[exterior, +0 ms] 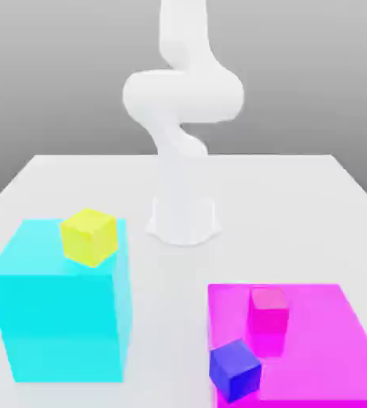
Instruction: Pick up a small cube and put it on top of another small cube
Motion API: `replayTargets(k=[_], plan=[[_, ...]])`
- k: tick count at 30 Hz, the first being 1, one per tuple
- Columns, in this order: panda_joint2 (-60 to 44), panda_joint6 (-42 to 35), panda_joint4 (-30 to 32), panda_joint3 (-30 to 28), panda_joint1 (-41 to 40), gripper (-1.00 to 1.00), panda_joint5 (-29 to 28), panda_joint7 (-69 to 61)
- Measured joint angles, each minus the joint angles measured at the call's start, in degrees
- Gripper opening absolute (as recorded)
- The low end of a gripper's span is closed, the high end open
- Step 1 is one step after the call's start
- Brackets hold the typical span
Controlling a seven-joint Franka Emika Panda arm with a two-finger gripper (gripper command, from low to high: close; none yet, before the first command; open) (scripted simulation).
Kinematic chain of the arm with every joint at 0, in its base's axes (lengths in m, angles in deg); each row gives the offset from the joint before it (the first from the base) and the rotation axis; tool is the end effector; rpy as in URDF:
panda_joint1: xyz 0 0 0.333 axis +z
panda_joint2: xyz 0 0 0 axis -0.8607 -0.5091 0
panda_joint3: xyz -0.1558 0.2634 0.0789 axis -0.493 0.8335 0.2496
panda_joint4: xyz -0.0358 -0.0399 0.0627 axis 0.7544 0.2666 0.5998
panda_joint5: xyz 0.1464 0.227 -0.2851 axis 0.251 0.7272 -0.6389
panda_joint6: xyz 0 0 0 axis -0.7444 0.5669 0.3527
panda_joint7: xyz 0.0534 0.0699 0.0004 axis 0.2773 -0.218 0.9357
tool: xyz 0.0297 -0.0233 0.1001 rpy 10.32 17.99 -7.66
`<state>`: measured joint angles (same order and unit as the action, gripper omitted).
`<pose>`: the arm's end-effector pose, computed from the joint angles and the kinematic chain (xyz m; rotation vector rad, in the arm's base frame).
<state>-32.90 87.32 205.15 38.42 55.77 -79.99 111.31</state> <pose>0.3688 -0.0226 0.6758 -2.4306 1.1915 -0.9864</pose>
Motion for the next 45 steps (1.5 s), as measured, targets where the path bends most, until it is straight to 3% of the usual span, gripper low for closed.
replayTargets(k=[15, 25, 29, 33, 40, 41, 45], plan=[[-19.32, 12.73, 13.18, -3.74, -20.33, 0.0, -7.53, 20.15], [-31.81, 21.38, 21.92, -10.12, -31.06, 0.0, -8.38, 30.39], [-36.73, 25.01, 25.49, -13.4, -33.94, 0.0, -5.98, 32.52], [-41.91, 28.86, 28.69, -15.54, -37.39, 0.0, 0.32, 31.67], [-55.79, 40.0, 26.9, -5.29, -44.56, 0.0, 12.69, 23.4], [-57.12, 41.11, 26.68, -4.2, -45.54, -1.0, 13.16, 22.97], [-57.12, 41.17, 26.68, -4.19, -45.55, -1.0, 13.05, 23.08]])
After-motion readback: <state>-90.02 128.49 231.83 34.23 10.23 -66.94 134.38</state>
